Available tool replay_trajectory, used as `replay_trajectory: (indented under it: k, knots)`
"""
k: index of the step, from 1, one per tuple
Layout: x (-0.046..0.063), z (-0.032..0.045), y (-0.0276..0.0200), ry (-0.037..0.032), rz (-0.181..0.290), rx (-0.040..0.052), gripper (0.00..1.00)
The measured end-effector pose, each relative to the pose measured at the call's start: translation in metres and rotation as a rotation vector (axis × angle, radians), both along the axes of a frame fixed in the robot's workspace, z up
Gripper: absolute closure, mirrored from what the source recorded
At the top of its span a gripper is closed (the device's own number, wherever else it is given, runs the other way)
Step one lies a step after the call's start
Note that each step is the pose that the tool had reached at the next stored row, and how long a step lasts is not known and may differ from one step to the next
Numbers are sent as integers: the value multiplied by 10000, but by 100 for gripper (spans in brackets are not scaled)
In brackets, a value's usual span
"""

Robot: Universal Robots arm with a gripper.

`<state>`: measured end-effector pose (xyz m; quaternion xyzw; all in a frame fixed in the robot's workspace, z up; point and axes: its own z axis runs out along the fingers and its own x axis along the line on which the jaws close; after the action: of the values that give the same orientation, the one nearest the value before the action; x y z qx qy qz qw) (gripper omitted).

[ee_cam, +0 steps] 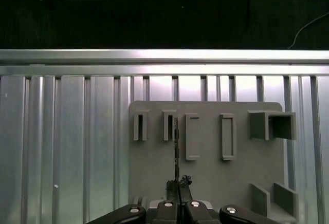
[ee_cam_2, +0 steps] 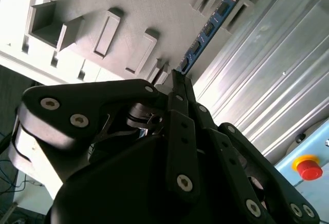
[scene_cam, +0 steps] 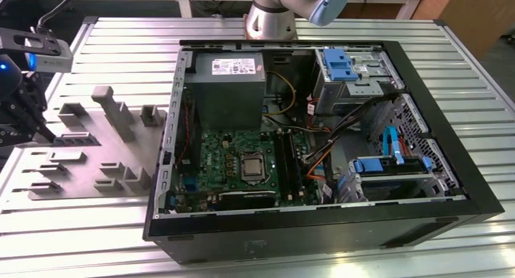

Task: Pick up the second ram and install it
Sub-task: 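Pick up the second ram and move it above second insertion slot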

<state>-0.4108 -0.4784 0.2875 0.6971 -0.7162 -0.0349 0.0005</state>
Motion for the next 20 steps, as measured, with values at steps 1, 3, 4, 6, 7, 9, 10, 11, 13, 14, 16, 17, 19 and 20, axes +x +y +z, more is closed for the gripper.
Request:
replay_trajectory:
  k: [1,3,4,6,7,9,10,11,13,14,16,17,19,20]
  knots:
    - [0,6,0,-1,2,0,89]
    - [0,23,0,0,5,0,89]
    - [0,34,0,0,7,0,89]
    - [0,63,0,0,12,0,89]
    - [0,83,0,-1,15,0,89]
    - [0,122,0,-1,18,0,89]
    - [0,141,0,-1,20,1,89]
    - [0,163,0,0,22,0,89]
    - [0,207,0,0,25,0,89]
    - [0,231,0,0,25,-1,89]
    - [0,279,0,-1,26,0,89]
    - [0,303,0,-1,26,0,89]
    - [0,352,0,0,28,0,89]
    - [0,375,0,-1,28,0,89]
